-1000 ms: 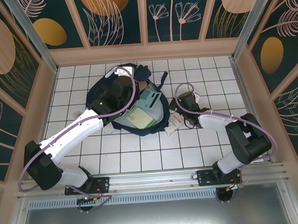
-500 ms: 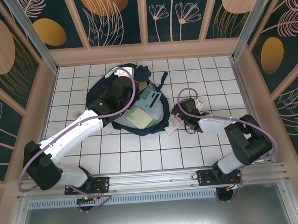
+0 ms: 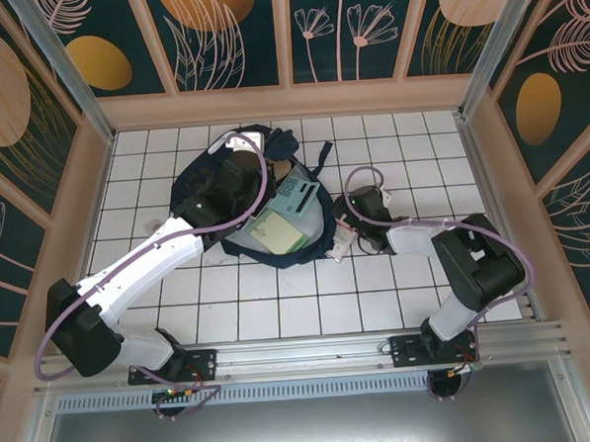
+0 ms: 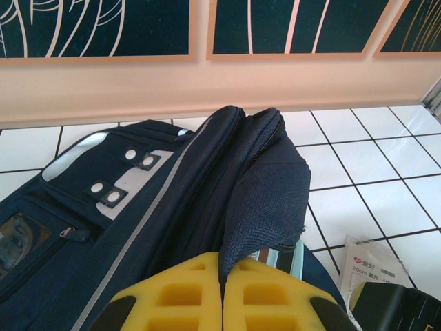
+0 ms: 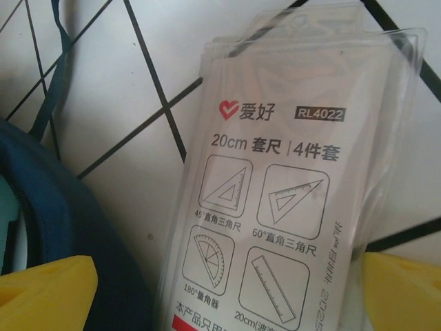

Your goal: Pack the student bag

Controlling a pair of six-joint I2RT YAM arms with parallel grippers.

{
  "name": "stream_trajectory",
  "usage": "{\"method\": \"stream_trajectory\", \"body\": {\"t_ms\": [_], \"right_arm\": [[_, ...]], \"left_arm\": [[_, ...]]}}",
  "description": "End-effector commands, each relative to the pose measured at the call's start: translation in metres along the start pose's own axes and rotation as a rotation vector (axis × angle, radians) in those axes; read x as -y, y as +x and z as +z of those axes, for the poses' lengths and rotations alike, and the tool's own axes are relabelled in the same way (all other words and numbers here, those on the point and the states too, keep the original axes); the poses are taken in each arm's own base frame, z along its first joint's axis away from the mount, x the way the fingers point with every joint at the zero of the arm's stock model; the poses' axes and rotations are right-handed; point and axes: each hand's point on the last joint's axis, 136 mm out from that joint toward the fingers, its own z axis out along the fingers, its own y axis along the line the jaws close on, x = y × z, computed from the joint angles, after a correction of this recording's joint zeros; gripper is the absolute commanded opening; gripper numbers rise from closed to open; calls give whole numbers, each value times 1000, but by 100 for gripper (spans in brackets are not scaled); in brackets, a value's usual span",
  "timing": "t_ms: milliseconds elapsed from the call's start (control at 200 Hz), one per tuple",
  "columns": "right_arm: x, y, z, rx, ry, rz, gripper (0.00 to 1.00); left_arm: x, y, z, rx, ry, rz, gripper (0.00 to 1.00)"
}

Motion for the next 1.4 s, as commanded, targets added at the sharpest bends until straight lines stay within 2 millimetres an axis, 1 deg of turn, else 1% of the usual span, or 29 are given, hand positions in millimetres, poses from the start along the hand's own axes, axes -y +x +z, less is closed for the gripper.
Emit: {"method": "stream_trajectory", "body": {"t_ms": [0, 55, 95, 190, 290, 350, 380, 445, 460, 495, 566, 626, 701, 831, 931, 961, 1056, 1136, 1256, 1361, 1386, 1396], "right_arm": [[-44, 2, 8, -41, -185, 3, 92], [-45, 1, 10, -36, -188, 7, 87], [-48, 6, 10, -59, -206, 5, 84], [-48, 6, 12, -62, -210, 6, 67], [-47, 6, 12, -60, -208, 8, 54], [-45, 5, 12, -57, -197, 6, 43], [-45, 4, 12, -55, -192, 5, 41], [-43, 3, 10, -52, -177, 0, 23], [-41, 0, 10, -40, -165, 3, 19], [-38, -2, 8, -29, -149, 3, 13], [-34, -9, 2, -1, -124, -6, 12], [-29, -14, -6, 25, -104, -14, 8], [-23, -23, -17, 57, -82, -21, 0], [-10, -41, -41, 130, -41, -34, 0], [-4, -52, -61, 170, -36, -45, 0], [-6, -55, -67, 176, -54, -43, 0], [-23, -59, -87, 185, -164, -61, 0], [-51, -57, -104, 169, -330, -84, 0], [-96, -41, -118, 86, -561, -86, 0], [-130, -22, -120, 37, -657, -111, 0], [-136, -21, -119, 35, -671, -112, 0], [-140, -16, -118, 22, -678, -118, 0]], "left_arm": [[0, -35, -14, 120, 9, -50, 6], [0, -34, -14, 120, 5, -48, 6], [0, -35, -14, 121, 6, -48, 6], [-1, -34, -13, 119, 2, -45, 6], [-1, -34, -13, 121, 2, -45, 6], [-1, -34, -13, 120, 2, -45, 6], [-1, -34, -13, 120, 1, -45, 6], [-1, -35, -13, 121, 2, -45, 6], [-1, -35, -13, 121, 2, -46, 6], [-1, -35, -13, 121, 2, -46, 6], [-1, -36, -14, 124, 3, -48, 6], [-1, -36, -14, 123, 5, -48, 6], [-1, -37, -15, 124, 5, -49, 6], [-2, -37, -15, 127, 0, -49, 6], [-2, -39, -15, 131, -6, -49, 6], [-3, -40, -16, 134, -9, -50, 6], [-5, -43, -18, 145, -16, -51, 6], [-5, -48, -20, 153, -20, -50, 6], [-3, -57, -22, 163, -17, -49, 6], [1, -63, -22, 167, -7, -52, 6], [2, -65, -23, 169, -2, -53, 6], [3, -65, -23, 168, 0, -53, 6]]}}
